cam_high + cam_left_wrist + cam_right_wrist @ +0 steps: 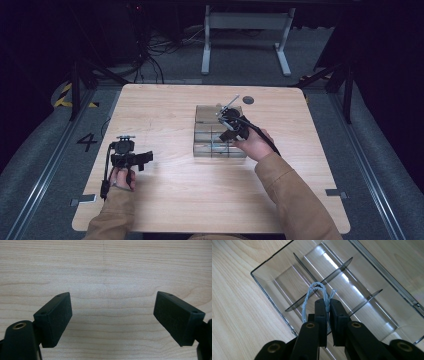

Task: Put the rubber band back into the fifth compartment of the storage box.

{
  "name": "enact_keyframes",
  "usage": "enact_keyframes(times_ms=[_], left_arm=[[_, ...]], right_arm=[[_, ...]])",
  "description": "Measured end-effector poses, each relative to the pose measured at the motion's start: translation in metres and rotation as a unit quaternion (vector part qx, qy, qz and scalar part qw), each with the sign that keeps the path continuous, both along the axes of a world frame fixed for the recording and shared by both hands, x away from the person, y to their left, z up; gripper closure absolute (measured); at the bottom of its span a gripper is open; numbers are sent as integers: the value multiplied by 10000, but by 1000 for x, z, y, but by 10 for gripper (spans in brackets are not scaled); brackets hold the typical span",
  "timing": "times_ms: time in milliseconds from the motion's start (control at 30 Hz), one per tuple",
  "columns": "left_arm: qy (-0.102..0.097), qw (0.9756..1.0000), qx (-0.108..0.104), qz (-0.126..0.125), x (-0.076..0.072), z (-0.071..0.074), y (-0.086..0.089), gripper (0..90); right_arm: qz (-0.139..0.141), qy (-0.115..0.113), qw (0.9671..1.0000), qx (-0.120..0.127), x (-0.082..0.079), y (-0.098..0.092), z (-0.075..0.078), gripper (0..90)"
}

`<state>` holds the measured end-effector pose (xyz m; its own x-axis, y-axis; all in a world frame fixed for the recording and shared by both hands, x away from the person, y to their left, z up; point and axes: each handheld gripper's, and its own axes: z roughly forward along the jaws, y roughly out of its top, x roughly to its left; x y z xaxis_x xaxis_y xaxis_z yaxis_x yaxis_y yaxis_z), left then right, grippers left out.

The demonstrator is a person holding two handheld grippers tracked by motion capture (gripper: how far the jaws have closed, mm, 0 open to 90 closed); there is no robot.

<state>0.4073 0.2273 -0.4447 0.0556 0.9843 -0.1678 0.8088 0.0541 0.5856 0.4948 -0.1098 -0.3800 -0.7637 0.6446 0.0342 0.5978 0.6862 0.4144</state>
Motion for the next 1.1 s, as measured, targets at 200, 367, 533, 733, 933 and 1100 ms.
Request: enact_keyframes(times_ms=[200, 367, 533, 733, 933, 1100], left_arm=[[28, 10000, 27, -44, 0, 0, 0, 160], [28, 10000, 30, -44, 0, 0, 0, 160], [30, 10000, 35, -46, 0, 0, 0, 160], [32, 10000, 32, -50, 0, 0, 0, 159], [30, 10000, 29, -48, 0, 0, -1, 160], [33, 10000, 25, -45, 0, 0, -1, 160]], right_arm=[[-22, 80, 9999, -113, 0, 1, -7, 849], [-7, 152, 9998, -138, 0, 2, -11, 849], [-1, 247, 9995, -204, 1, 4, -18, 848], [12, 304, 9993, -236, 1, 6, -25, 847], [47, 303, 9990, -315, 3, 8, -30, 847], [58, 324, 9986, -404, 4, 10, -36, 846]])
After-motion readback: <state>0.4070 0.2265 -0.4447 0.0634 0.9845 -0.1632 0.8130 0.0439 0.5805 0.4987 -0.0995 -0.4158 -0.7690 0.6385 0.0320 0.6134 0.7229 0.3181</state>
